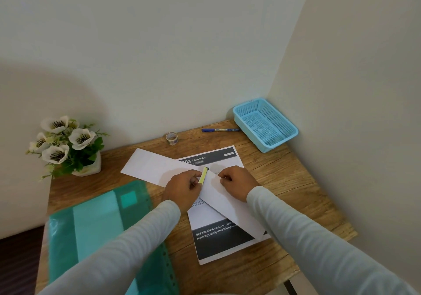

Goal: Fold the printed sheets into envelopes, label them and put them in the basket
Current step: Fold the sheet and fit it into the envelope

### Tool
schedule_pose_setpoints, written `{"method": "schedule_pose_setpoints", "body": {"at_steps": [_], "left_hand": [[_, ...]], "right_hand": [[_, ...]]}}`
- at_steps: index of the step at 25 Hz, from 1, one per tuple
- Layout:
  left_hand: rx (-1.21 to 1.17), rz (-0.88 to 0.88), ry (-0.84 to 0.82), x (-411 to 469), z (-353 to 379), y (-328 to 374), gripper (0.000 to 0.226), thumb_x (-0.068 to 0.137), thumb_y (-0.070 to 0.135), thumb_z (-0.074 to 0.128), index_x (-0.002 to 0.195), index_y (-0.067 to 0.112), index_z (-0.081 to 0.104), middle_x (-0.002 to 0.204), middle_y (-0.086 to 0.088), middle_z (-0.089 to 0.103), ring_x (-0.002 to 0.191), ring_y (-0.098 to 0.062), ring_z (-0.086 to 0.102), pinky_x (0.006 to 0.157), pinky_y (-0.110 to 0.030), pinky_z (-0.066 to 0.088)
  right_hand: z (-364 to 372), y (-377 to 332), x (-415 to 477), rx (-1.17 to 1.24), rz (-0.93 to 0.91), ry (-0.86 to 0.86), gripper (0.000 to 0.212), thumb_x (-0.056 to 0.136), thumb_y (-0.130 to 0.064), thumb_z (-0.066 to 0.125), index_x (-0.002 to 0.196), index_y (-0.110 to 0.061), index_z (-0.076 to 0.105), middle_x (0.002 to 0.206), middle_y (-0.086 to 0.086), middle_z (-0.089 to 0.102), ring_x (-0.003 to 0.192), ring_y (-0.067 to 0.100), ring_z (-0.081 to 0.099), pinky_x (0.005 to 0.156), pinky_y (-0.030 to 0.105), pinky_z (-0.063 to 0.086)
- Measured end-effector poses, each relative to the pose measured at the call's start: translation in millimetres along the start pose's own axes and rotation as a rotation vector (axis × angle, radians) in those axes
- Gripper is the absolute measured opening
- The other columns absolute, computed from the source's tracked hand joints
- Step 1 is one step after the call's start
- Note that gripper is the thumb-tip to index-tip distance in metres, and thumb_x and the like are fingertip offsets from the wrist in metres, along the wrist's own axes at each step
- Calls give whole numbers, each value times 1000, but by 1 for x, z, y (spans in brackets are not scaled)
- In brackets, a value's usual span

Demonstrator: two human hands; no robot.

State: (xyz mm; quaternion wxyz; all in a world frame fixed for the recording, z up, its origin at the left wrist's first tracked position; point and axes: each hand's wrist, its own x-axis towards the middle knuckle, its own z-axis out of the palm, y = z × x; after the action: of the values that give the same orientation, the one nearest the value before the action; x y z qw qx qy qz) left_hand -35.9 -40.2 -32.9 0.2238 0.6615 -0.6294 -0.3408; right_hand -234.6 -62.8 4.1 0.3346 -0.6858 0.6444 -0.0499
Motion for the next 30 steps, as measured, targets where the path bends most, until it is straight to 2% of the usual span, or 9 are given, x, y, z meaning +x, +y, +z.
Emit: {"method": "schedule_pose_setpoints", "body": {"at_steps": [6, 10, 13, 17, 19, 23, 27, 30], "left_hand": [[16, 82, -25, -6, 1, -1, 28, 93, 23, 68, 119, 34, 69, 92, 23, 62, 86, -4, 60, 80, -25, 53], [15, 74, -22, -6, -1, 0, 28, 94, 25, 68, 119, 36, 68, 94, 22, 62, 85, -6, 61, 72, -17, 47], [14, 43, -8, -4, -3, -4, 30, 94, 25, 69, 123, 33, 68, 102, 15, 65, 87, -7, 60, 81, -21, 51], [16, 31, -5, -3, -2, -8, 30, 95, 24, 68, 125, 31, 68, 102, 16, 62, 89, -9, 61, 85, -25, 53], [27, 43, -9, -4, -2, -6, 30, 95, 24, 68, 125, 30, 68, 102, 15, 62, 90, -10, 61, 85, -25, 53], [12, 63, -35, -8, 0, 0, 31, 95, 23, 67, 126, 29, 68, 102, 13, 64, 92, -10, 61, 88, -29, 56], [-14, 94, -29, -10, 1, 9, 30, 95, 23, 68, 125, 29, 69, 99, 15, 64, 86, -6, 60, 77, -18, 48], [-33, 91, -14, -10, 0, 10, 31, 94, 22, 69, 124, 28, 70, 97, 16, 63, 85, -6, 60, 74, -15, 47]], "right_hand": [[-1, -13, 11, 35, 10, -39, 30, 103, -18, 56, 130, -21, 68, 135, 3, 64, 120, 22, 60, 98, 29, 45], [-6, -15, 15, 102, 27, -77, 35, 98, -24, 66, 133, -27, 62, 125, 4, 65, 106, 19, 61, 91, 29, 44], [-21, -1, 11, 79, 79, -212, 45, 90, -31, 76, 132, -32, 60, 121, 0, 64, 105, 18, 61, 89, 32, 46], [-36, 22, 3, 86, 171, -295, 45, 86, -25, 80, 125, -37, 62, 128, -1, 58, 108, 20, 58, 85, 34, 47], [-38, 26, 2, 103, 177, -289, 45, 85, -21, 80, 123, -36, 63, 129, -1, 57, 107, 20, 57, 82, 34, 47], [-29, 14, 10, 199, 141, -203, 46, 84, -19, 80, 124, -34, 63, 125, 1, 62, 104, 19, 60, 87, 35, 48], [-10, -5, 20, 308, 141, -123, 51, 83, -24, 83, 126, -34, 60, 125, 1, 62, 108, 22, 61, 87, 34, 49], [-6, -3, 22, 296, 154, -115, 53, 82, -25, 84, 129, -32, 60, 128, 0, 61, 112, 24, 61, 87, 35, 50]]}}
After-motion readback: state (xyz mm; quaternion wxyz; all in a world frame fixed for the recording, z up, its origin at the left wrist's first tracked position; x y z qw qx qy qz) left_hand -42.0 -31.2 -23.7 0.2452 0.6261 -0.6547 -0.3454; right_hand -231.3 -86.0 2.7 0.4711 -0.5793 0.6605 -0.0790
